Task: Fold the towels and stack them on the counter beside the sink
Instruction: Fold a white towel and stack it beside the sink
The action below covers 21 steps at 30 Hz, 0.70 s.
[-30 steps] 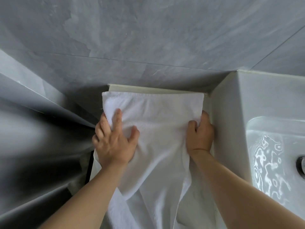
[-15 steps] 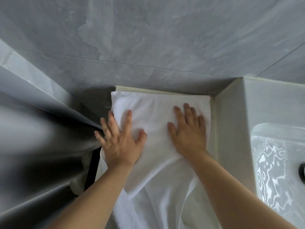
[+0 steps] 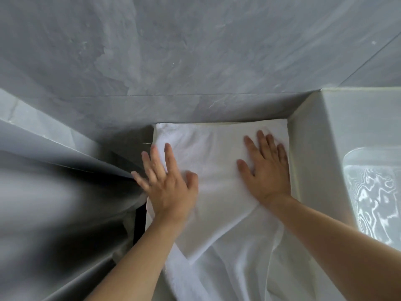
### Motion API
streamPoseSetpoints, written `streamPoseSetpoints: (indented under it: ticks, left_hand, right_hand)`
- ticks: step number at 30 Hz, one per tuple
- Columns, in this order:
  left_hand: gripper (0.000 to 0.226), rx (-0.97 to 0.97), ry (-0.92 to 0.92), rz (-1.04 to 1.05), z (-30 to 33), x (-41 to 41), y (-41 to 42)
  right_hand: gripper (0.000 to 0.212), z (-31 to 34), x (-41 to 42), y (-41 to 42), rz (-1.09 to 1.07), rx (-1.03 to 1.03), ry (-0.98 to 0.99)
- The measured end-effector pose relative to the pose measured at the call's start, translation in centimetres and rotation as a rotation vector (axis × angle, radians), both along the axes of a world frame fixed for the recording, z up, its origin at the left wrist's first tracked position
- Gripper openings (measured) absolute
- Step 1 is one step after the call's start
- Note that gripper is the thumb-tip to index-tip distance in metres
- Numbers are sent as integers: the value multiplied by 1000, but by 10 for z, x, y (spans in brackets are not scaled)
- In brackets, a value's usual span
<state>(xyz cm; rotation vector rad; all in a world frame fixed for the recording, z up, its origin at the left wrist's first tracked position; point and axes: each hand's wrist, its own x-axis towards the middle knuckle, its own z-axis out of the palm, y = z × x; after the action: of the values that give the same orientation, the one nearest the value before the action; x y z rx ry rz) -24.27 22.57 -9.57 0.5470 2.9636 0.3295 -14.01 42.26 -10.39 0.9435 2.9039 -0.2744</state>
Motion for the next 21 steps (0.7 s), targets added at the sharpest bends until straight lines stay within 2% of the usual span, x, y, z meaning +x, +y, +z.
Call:
streamPoseSetpoints:
  ticks: [3,4,7,10,13,18,21]
  left_hand:
    - [67,57,190,-129,9,-28,19]
    - [63,45,183,-184,11,-34,26]
    - [63,-82,0,-313,-5,-35,32]
    - [63,-163,-18,-301,-21,-39,22]
    - [65,-165,-22,-270,-21,-46,25]
    - [74,-182,-53,-213,-18,-44,25]
    - [78,-183,-71,-165,-16,-43,24]
  right_hand:
    - [70,-1,0,3,-9,-57,49]
    - [70,0,1,4,-17,-71,66]
    - [70,4,1,2,-25,-95,88]
    - [71,5,0,1,-26,-111,102]
    - [71,7,1,2,-22,-129,131]
    - [66,11,5,-1,-52,-207,322]
    - [63,10,5,-2,-44,-204,364]
